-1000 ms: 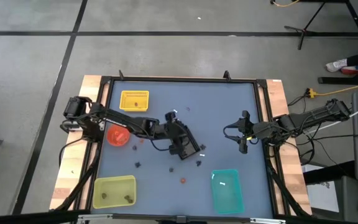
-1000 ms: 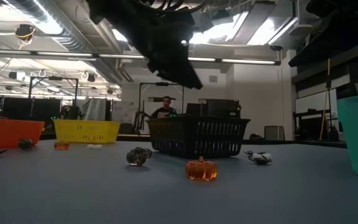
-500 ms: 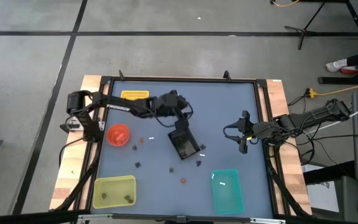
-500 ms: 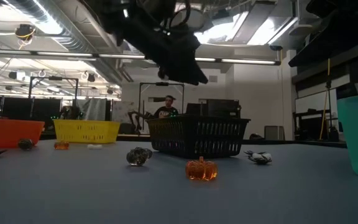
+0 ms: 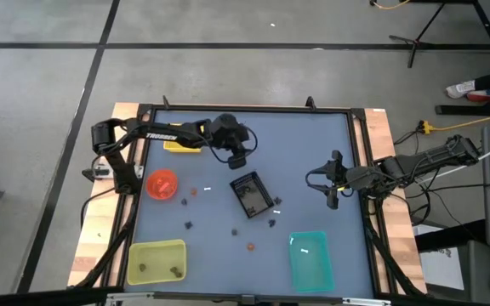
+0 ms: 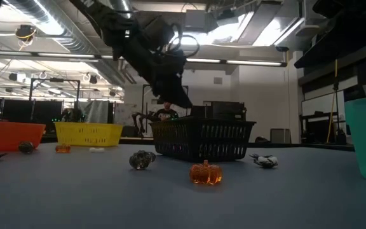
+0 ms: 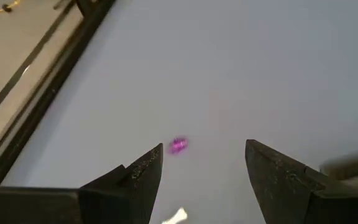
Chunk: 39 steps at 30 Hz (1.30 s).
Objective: Sort Halloween decoration
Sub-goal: Put the violet witch hat toy into the top yellow bin
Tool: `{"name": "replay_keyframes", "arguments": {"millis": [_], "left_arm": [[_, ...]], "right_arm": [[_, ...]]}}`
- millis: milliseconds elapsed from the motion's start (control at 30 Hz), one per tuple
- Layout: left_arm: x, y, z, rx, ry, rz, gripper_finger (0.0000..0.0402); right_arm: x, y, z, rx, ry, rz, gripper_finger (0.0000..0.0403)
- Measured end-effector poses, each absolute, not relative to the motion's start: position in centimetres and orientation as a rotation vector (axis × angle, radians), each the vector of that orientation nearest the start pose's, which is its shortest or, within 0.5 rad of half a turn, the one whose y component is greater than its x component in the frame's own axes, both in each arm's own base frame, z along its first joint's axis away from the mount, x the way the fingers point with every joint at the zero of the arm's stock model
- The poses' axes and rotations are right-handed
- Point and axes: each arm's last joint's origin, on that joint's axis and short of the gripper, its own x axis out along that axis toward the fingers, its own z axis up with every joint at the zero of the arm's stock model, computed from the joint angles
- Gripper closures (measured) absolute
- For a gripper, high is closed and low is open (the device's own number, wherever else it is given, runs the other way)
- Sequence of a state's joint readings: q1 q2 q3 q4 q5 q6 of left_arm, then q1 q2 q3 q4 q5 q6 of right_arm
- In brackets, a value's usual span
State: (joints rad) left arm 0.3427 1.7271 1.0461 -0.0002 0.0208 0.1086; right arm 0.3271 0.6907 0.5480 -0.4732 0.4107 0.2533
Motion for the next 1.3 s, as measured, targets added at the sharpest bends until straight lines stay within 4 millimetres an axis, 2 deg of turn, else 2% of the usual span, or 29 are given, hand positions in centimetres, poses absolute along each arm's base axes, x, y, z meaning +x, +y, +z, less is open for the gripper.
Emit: {"name": "replay_keyframes", "arguments": {"millis": [333,767,967,1300], "left_arm": [[32.4,11.3,16.2,-0.010,0.816,0.240,0.0191],[31.1,9.7,13.9,-0.002,0.837,0.208,0.0191],[30.9,9.4,13.4,0.010,0.757,0.212,0.0191],[30.9,9.5,13.4,0.017,0.722,0.228,0.0191]], "right_arm": [[14.1,3.5,24.2,-0.023,0.562,-0.140,0.0187],[14.1,3.5,24.2,-0.027,0.562,-0.139,0.0187],[14.1,3.5,24.2,-0.033,0.562,-0.138,0.0187],[14.4,3.6,24.7,-0.136,0.509,-0.130,0.0187]]}}
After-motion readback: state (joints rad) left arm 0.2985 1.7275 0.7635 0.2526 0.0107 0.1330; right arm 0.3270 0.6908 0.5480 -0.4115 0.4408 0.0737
